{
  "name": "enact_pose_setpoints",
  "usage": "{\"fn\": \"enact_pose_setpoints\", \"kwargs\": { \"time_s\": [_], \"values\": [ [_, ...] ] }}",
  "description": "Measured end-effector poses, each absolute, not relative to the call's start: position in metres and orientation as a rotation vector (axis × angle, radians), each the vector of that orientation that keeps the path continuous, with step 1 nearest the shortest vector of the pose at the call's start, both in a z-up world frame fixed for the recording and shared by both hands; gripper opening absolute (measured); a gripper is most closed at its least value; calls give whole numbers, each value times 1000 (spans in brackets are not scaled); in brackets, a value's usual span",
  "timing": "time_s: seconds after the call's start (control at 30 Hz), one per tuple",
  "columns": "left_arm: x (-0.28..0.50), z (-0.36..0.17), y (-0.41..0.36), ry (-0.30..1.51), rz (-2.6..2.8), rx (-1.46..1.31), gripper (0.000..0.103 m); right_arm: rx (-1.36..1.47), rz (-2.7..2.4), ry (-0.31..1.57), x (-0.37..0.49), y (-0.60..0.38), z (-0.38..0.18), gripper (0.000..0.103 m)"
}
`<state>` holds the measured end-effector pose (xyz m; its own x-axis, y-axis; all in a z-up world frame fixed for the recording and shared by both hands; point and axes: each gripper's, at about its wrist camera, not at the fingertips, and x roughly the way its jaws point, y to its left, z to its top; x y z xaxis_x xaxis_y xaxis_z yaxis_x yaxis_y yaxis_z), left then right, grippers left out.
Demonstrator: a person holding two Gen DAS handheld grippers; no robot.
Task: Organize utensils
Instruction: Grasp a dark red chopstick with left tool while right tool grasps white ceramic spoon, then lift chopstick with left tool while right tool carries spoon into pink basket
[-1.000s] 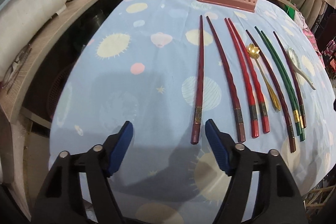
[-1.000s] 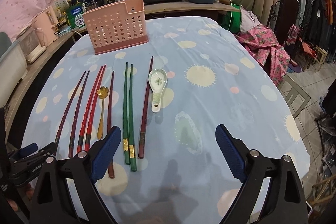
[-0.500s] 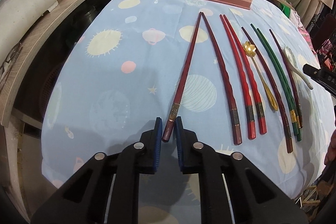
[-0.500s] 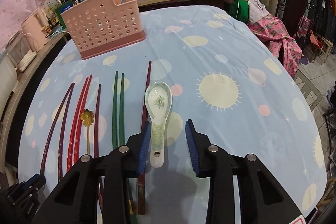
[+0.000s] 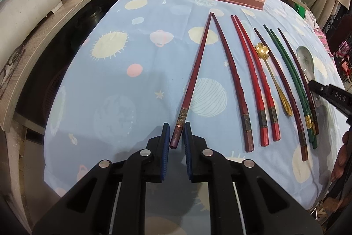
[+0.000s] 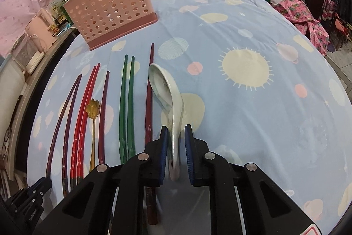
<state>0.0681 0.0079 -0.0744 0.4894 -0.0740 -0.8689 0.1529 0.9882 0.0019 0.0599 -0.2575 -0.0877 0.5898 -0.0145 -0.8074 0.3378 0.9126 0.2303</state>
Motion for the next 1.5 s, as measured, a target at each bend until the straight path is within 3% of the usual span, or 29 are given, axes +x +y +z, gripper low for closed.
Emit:
{"fn": "enact_pose_setpoints", "kwargs": {
  "time_s": [0.47, 0.87, 1.5],
  "values": [
    [71, -51, 20, 1057, -179, 3, 7, 430, -212, 892, 35, -272, -61, 8],
    [111, 36, 22, 885, -191, -39, 7, 403, -204, 771, 61, -287, 3, 7],
    [225, 179, -5, 559, -223, -99, 7, 395, -110, 599, 171, -292, 74, 6]
  ]
}}
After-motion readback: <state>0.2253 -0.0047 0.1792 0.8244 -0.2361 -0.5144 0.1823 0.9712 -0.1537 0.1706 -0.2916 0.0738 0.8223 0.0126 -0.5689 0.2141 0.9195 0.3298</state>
